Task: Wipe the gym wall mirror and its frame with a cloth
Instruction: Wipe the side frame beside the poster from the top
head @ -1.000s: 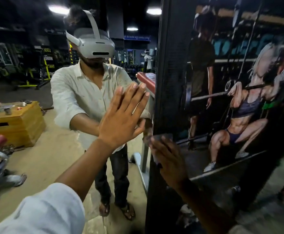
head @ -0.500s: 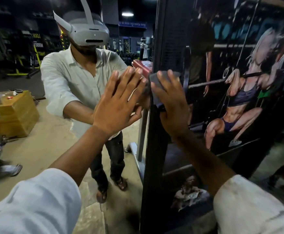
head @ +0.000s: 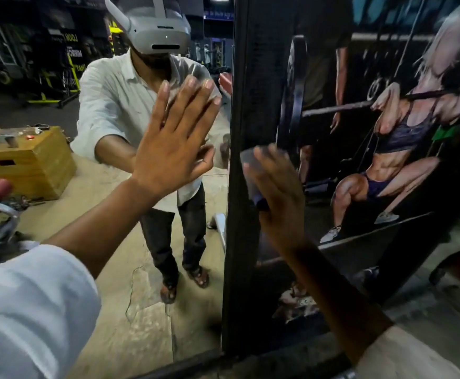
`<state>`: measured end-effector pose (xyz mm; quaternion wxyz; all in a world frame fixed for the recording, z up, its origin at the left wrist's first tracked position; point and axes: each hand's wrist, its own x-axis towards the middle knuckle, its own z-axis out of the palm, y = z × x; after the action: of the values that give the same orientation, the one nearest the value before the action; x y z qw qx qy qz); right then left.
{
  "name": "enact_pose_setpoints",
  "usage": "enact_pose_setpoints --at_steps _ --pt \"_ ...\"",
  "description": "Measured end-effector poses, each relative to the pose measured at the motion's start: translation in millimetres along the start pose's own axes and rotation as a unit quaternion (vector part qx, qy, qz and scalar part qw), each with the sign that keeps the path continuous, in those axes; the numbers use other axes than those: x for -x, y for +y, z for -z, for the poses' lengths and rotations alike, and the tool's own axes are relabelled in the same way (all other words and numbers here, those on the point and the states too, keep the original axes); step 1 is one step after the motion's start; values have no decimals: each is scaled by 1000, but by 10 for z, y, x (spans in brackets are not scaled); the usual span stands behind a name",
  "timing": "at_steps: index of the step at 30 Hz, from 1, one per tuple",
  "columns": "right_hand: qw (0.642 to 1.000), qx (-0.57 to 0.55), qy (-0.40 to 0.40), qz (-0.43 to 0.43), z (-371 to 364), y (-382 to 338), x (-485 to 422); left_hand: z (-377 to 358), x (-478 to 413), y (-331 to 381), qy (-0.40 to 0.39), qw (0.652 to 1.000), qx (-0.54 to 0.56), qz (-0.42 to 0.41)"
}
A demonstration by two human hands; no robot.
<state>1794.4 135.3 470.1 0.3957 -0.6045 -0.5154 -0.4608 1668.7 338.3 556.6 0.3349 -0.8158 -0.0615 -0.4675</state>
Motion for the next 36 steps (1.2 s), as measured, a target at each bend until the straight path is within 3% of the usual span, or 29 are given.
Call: enact_pose_setpoints --at_steps 5,9,15,21,26,33,36 --pt "999 6 -33 -11 -308 191 244 -197 697 461 -82 994 -2 -66" --pt "999 -11 -45 23 -443 273 764 -437 1231 877 -92 992 -12 -86" --pt "998 2 0 67 -653 407 1167 -740 1419 1240 -24 1000 9 -2" --pt "988 22 104 108 -948 556 1417 -965 1569 1318 48 998 -27 -8" --pt "976 14 180 126 -1201 540 1665 -1086 1774 1432 64 994 -85 0" --pt "981 34 117 149 -1213 543 2371 -1339 2579 1747 30 992 -114 -35" --pt "984 33 107 139 -1021 426 2188 -1344 2747 1725 11 991 -125 -50"
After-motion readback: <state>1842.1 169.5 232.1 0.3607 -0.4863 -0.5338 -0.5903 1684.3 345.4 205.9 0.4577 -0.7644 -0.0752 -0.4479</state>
